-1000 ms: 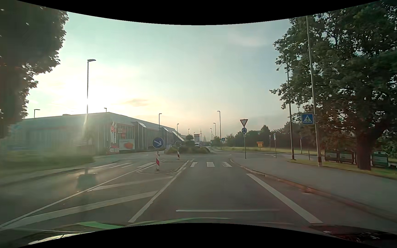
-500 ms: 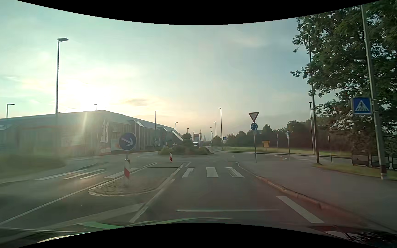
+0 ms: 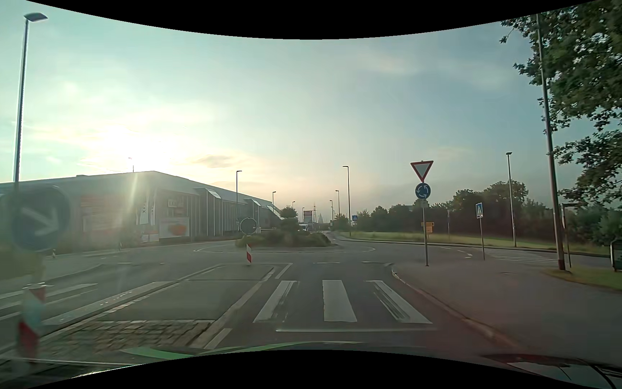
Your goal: Follow the waypoints while adhering to traffic rules and regulations
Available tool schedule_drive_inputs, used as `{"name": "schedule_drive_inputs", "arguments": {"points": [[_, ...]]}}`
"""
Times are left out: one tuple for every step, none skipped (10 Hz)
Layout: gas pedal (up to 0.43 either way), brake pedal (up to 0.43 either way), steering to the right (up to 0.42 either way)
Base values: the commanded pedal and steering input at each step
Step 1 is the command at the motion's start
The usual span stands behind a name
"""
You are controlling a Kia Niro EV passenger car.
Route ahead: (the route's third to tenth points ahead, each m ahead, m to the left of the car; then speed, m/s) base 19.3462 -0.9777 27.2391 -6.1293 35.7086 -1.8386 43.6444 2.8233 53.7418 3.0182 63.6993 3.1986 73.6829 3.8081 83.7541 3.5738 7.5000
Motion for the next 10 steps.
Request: {"name": "schedule_drive_inputs", "arguments": {"points": [[0.0,0.232,0.002],[0.0,0.232,0.001],[0.0,0.232,0.001],[0.0,0.213,0.001],[0.0,0.213,0.001],[0.0,0.22,0.001],[0.0,0.22,0.003],[0.0,0.213,0.007],[0.0,0.22,0.017],[0.0,0.22,0.03]]}}
